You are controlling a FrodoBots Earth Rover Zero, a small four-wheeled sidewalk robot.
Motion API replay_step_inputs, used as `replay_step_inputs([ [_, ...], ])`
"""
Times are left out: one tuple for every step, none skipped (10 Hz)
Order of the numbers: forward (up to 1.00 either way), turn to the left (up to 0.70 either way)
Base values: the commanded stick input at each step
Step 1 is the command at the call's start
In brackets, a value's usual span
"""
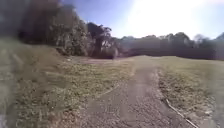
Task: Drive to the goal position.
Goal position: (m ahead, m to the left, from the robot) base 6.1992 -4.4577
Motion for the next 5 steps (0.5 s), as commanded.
replay_step_inputs([
  [0.30,0.00],
  [0.30,0.00],
  [0.30,0.00],
  [0.30,-0.60],
  [0.30,-0.60],
])
